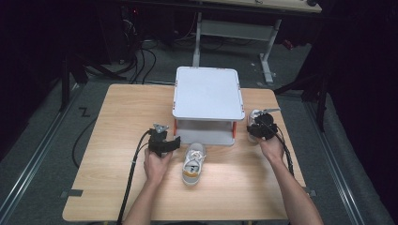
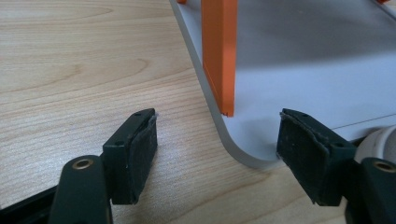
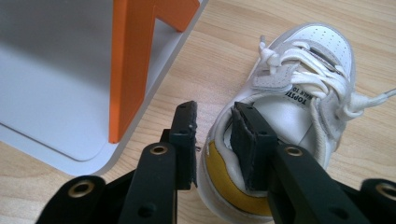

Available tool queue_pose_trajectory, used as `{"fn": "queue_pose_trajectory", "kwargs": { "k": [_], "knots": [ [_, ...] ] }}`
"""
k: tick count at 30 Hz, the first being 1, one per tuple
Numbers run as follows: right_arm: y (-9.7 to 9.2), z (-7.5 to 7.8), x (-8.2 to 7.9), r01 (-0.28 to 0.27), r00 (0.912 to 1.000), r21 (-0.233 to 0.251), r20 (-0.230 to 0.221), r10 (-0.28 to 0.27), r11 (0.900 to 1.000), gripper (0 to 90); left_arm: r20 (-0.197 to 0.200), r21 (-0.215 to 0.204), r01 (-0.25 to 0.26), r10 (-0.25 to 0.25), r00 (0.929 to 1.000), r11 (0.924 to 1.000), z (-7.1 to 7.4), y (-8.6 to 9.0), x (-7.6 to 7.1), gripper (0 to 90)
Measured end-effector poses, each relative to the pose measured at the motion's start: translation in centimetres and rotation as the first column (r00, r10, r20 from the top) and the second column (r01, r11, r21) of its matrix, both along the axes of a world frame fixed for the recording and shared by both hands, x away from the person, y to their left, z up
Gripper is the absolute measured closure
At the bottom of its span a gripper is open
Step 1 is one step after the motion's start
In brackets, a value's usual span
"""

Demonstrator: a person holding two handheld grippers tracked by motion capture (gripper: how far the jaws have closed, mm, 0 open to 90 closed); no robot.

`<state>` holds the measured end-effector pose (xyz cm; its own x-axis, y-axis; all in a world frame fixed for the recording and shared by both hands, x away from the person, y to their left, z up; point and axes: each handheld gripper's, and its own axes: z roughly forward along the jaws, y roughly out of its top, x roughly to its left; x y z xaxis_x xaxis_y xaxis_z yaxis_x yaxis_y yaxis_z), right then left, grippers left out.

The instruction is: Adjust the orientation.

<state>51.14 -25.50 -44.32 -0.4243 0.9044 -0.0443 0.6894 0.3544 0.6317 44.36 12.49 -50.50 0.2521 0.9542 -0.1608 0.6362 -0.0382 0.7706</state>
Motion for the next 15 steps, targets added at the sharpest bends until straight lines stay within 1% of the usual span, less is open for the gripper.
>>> {"fn": "queue_pose_trajectory", "kwargs": {
  "k": [1, 2, 4, 7, 8, 12, 15],
  "knots": [
    [-0.15, -0.01, -0.04, -0.003, 1.0, 0.004, 0.004, 0.003, 1.0, 79.2, -0.002, -0.003, 0.003, -0.003, 1.0, 1.0, -0.01, 0.06, 0.03, 29.1],
    [-0.2, -0.04, -0.09, -0.006, 0.9999, 0.008, 0.011, 0.006, 1.0, 80.1, -0.01, -0.021, 0.004, -0.005, 0.9999, 0.9998, -0.05, 0.24, 0.13, 29.0],
    [-0.11, -0.08, -0.16, -0.02, 0.9994, -0.004, 0.028, 0.02, 0.9998, 81.5, -0.011, -0.02, 0.004, -0.005, 0.9999, 0.9998, -0.05, 0.24, 0.12, 29.1],
    [0.02, -0.09, -0.25, -0.026, 0.999, -0.009, 0.037, 0.026, 0.9996, 82.5, -0.01, -0.02, 0.005, -0.005, 0.9999, 0.9998, -0.05, 0.24, 0.12, 29.0],
    [-0.04, -0.09, -0.28, -0.037, 0.9985, -0.006, 0.041, 0.037, 0.9993, 83.1, -0.01, -0.02, 0.005, -0.005, 0.9999, 0.9998, -0.05, 0.23, 0.12, 29.1],
    [-0.19, 0.11, -0.51, -0.053, 0.9971, 0.002, 0.055, 0.053, 0.9986, 83.5, -0.01, -0.021, 0.004, -0.005, 0.9999, 0.9998, -0.05, 0.24, 0.13, 29.1],
    [-0.26, 0.4, -0.75, -0.068, 0.9954, -0.001, 0.067, 0.068, 0.9977, 83.6, -0.01, -0.022, 0.005, -0.005, 0.9999, 0.9998, -0.05, 0.24, 0.13, 29.1]
  ]
}}
